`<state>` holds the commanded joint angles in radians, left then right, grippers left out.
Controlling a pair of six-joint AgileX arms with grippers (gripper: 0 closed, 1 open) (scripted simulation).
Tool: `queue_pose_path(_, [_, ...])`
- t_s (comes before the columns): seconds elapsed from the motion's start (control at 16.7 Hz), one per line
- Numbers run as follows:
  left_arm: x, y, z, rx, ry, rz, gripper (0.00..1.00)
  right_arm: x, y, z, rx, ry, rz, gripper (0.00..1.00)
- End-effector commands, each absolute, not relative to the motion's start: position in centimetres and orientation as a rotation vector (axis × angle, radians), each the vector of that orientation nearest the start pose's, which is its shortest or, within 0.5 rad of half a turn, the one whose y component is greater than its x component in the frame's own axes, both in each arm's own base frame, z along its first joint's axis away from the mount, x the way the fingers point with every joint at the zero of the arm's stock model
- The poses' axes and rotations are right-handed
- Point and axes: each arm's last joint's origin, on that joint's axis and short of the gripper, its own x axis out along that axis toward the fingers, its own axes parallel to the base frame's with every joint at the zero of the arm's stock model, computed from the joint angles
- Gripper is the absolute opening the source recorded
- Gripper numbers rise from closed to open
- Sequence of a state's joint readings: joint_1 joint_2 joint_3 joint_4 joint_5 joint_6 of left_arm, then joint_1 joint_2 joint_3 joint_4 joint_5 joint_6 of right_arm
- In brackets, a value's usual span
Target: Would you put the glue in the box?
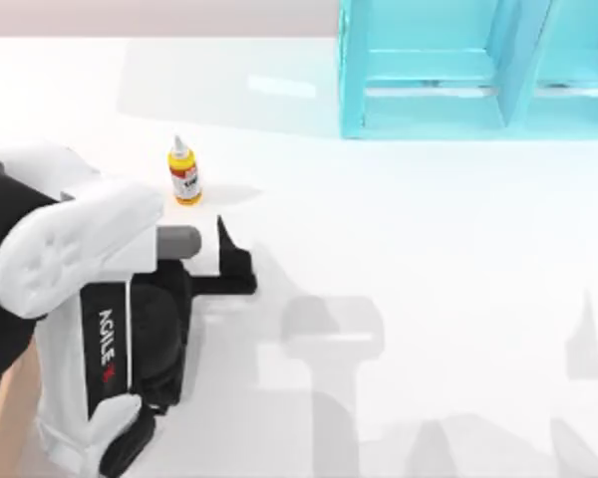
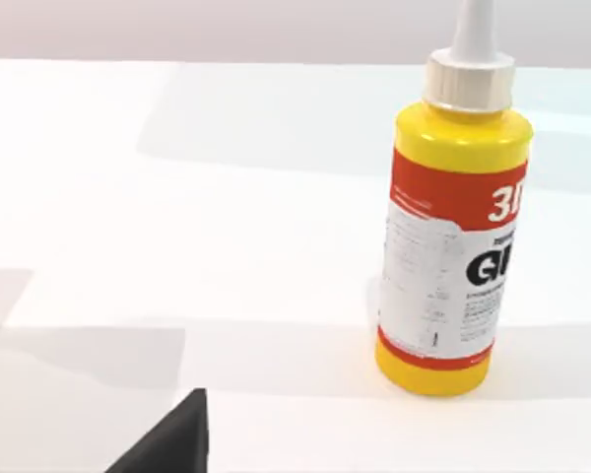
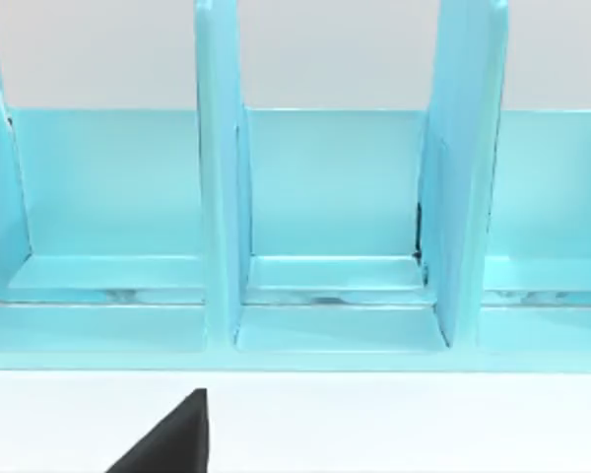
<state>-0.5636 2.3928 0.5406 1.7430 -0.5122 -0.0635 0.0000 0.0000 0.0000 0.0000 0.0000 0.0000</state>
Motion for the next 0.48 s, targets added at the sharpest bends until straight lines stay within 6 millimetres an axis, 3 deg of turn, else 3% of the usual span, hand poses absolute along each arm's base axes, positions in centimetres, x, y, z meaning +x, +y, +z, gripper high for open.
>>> queue_pose_path(0.24, [26.5, -14.5, 1.6, -0.015, 0.103, -0.018, 1.00, 10.6, -0.1, 16.0, 0.000, 0.000, 0.000, 1.00])
queue_pose_path(0.48, [28.8, -14.9, 1.2, -0.017, 0.100, -0.021, 1.00, 10.6, -0.1, 16.0, 0.000, 0.000, 0.000, 1.00])
